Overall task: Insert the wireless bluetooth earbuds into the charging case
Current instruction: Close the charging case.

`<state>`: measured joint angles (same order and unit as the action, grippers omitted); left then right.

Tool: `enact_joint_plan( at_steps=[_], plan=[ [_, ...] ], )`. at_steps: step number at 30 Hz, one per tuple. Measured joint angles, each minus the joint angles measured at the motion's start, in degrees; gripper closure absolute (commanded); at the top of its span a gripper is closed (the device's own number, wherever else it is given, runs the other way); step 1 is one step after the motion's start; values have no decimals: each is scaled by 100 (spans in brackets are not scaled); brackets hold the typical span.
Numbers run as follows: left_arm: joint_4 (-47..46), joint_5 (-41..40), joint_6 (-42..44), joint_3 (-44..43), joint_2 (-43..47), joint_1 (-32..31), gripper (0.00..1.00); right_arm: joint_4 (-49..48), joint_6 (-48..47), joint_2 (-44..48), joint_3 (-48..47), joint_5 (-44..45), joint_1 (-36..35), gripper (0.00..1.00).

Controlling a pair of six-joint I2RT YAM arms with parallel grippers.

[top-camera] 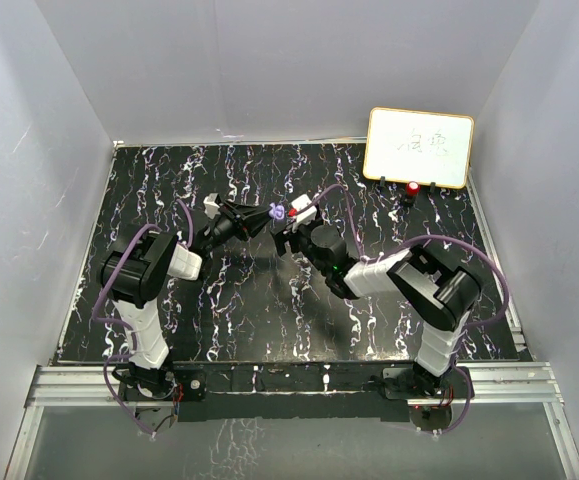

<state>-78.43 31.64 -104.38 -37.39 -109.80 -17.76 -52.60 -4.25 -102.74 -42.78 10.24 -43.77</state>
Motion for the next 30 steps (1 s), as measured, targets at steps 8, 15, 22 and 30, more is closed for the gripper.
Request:
enact_joint_plan(
  at_steps=[8,15,22,30],
  plan=[
    [-44,0,-70,57,0,-11,100,-223,-94,-275,-94,334,0,22],
    [-87,2,-122,188,0,-11,100,-509,-210,-278,-94,586,0,21],
    [-109,-39,-170,192,2,-17,100,-595,-391,-297,-94,826,-11,19],
    [-94,9,-170,284,79,-15,100,-649,-706,-299,-92,1381,76,15]
  ],
)
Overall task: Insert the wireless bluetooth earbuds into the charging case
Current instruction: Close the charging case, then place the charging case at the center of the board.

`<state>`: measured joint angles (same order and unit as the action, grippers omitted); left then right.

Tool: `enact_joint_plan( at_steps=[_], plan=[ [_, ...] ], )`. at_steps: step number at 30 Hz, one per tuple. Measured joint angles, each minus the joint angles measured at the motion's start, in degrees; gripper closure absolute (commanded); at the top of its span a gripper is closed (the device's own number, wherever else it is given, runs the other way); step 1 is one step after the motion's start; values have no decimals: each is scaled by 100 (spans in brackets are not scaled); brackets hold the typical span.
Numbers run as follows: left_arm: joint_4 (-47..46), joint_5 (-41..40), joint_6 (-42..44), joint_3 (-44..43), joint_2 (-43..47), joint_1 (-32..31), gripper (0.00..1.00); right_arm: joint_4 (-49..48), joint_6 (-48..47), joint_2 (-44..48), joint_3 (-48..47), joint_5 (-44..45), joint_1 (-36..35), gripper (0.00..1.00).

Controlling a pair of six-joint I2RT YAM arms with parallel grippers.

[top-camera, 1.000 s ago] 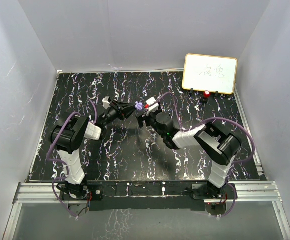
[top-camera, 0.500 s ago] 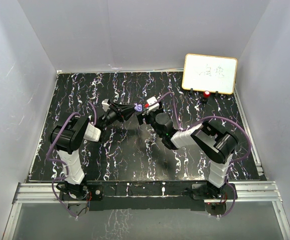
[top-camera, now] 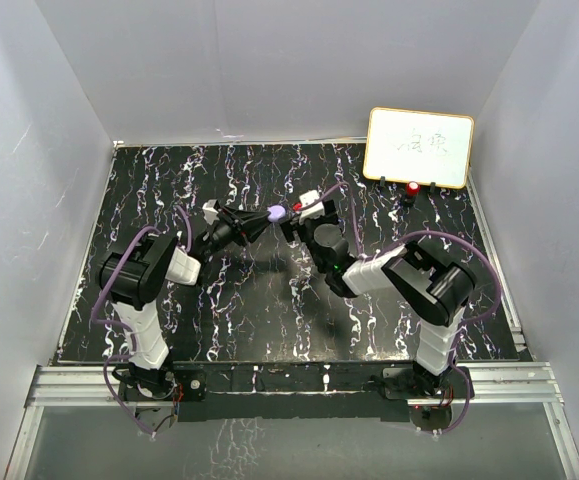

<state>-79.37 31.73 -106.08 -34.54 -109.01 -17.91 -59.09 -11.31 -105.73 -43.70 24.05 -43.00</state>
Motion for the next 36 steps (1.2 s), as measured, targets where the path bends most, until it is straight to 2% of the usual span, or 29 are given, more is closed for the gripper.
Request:
enact_joint_plan(
  at_steps=[5,7,10,13,16,22,27,33,34,35,36],
  plan=[
    [7,96,26,92,37,-2,100,-31,-103,122,195,369,160,3],
    [39,197,144,87,35,0,100,20,-103,267,326,520,208,1],
    [385,466,662,-66,35,-2,100,494,-9,608,343,699,258,2],
    [1180,664,1513,-409,37,-2,100,1528,415,1034,149,717,345,2],
    [2216,660,2430,-741,90,-2,100,2490,1106,1497,-35,260,645,2],
    [3622,514,3724,-1191,155,-2,100,3075,1755,2636,358,-629,1305,2],
    [4006,409,4164,-1471,0,-11,100,3161,1919,2964,487,-984,1311,2],
    [4199,269,4369,-2011,-647,-83,100,3228,2011,2999,588,-1202,1314,2],
    [4242,243,4398,-2138,-785,-109,99,3230,2028,3001,599,-1211,1314,2],
    [4275,212,4419,-2245,-892,-136,93,3235,2041,3003,605,-1231,1314,2],
    [4341,190,4459,-2398,-1038,-166,83,3235,2048,3005,608,-1250,1318,2]
  ],
)
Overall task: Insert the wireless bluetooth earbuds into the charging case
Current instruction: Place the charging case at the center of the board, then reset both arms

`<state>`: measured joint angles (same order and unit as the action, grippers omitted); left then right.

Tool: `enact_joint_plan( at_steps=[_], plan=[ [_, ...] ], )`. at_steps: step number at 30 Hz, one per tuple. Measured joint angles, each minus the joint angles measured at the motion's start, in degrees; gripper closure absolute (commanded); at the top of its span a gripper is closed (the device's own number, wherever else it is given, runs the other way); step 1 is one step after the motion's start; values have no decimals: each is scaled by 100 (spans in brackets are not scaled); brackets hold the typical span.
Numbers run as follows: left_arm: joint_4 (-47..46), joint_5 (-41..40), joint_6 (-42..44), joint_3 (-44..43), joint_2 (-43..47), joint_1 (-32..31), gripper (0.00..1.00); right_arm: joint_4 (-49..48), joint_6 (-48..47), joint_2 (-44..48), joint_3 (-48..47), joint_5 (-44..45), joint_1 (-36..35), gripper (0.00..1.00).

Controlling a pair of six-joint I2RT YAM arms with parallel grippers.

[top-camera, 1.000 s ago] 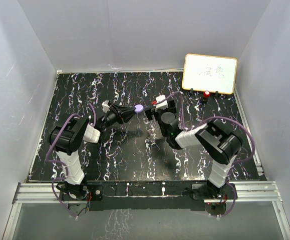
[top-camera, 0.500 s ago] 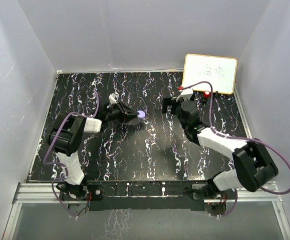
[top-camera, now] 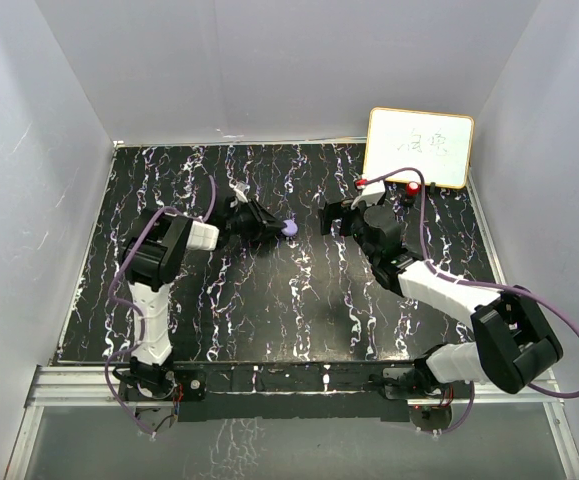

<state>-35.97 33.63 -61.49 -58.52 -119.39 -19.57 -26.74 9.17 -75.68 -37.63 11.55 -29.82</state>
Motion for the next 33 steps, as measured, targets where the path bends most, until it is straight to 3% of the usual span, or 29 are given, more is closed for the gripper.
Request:
enact_joint_plan(
  at_steps=[2,4,6,12,17,23,28,33],
  plan=[
    [28,17,11,-240,-201,-28,61,0,9,17,2,-46,0,2],
    [116,-31,105,-496,-321,-46,30,-2,17,44,2,-96,15,2],
    [179,61,98,-750,-409,-52,14,-2,22,66,4,-127,33,2],
    [1034,-271,697,-1379,-348,-66,6,-7,26,76,4,-212,66,2],
    [2315,-1119,1572,-1419,345,-74,1,-31,44,114,92,-280,72,2],
    [3366,-2494,2382,-988,2120,7,1,-46,87,208,160,-387,74,2],
    [3744,-3552,2667,15,3982,365,2,-66,192,444,313,-398,90,2],
    [4247,-4413,2815,511,5031,623,2,-271,518,520,505,-118,125,2]
  ],
)
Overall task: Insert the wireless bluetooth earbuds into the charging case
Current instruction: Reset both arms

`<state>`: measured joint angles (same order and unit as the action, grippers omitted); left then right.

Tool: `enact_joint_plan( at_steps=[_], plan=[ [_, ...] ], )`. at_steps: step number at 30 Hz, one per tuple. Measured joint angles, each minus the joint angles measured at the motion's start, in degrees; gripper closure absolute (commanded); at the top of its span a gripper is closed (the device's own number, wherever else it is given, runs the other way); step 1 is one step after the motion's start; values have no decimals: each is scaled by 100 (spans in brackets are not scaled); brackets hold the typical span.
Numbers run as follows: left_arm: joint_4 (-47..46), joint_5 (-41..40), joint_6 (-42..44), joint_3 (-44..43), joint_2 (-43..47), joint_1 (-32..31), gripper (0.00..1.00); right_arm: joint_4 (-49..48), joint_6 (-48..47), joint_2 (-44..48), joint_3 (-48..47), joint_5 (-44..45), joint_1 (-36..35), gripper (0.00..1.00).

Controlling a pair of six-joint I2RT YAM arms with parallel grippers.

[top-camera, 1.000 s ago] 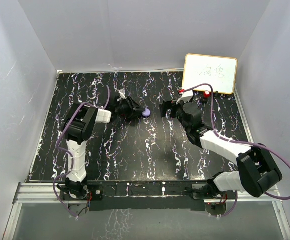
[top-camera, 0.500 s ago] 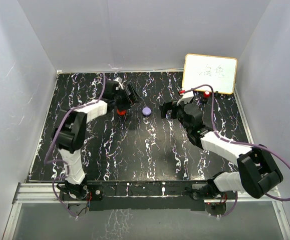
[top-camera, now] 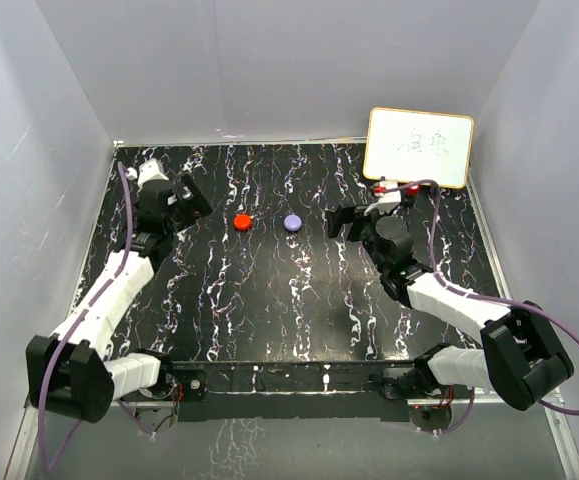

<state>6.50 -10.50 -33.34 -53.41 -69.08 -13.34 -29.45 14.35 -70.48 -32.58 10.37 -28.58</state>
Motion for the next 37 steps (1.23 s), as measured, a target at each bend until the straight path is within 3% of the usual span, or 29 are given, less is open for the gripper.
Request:
enact_joint_plan(
  at_steps=[11,26,37],
  plan=[
    [511,-1145,-354,1021,1320,13,2,-544,358,101,601,1307,98,2],
    [219,-957,-763,1117,1021,15,1,-551,356,96,601,1346,96,2],
    [302,-890,-702,1119,1775,15,1,-306,518,754,625,1325,96,2]
  ],
)
